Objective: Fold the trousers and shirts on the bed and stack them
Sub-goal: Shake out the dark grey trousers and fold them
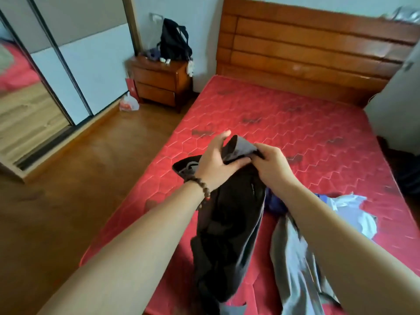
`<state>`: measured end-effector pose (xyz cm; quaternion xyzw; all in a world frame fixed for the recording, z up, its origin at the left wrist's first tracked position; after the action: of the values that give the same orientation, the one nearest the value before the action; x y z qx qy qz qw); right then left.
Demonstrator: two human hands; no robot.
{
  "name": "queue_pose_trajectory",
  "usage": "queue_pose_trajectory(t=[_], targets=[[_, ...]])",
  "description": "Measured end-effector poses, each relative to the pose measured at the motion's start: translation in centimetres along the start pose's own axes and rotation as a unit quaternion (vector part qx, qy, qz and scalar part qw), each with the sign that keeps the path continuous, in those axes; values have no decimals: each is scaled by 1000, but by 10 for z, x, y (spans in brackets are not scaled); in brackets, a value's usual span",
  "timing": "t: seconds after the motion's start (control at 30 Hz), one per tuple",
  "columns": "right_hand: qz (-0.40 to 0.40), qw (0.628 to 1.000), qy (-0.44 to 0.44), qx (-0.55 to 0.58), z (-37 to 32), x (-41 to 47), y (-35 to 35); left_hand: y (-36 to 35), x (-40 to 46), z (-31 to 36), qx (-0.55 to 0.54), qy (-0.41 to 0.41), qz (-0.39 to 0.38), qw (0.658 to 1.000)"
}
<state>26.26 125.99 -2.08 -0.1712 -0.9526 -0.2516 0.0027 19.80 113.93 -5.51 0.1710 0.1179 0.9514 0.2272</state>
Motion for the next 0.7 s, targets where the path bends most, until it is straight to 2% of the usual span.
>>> queue_pose_trajectory(t=[0.07, 0.17, 0.4, 0.53, 0.7], targets=[[-23, 999, 33, -27, -49, 4, 32, 14, 18, 48, 11, -46, -52, 998], [-13, 996, 71, -45, -116, 5, 82, 26, 42, 119, 57, -102, -118, 986], [8, 974, 158, -162, -238, -18, 171, 30, 70, 271, 103, -236, -105, 960], [87, 970, 173, -147, -270, -30, 214, 33, 80, 328, 139, -272, -115, 945], [171, 972, 125, -100, -270, -35, 258, 39, 87, 356, 198, -272, -180, 924]])
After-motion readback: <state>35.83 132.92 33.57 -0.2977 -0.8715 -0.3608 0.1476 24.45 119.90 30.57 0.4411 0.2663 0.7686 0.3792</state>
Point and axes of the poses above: each hand's wrist, its own x-axis towards the middle knuckle, its own y-axis out of the back of the hand, z = x × y, the point moved 7 cm from there along x, towards the middle knuckle, and after that the axes turned 5 degrees about -y, right-handed, at the moved point
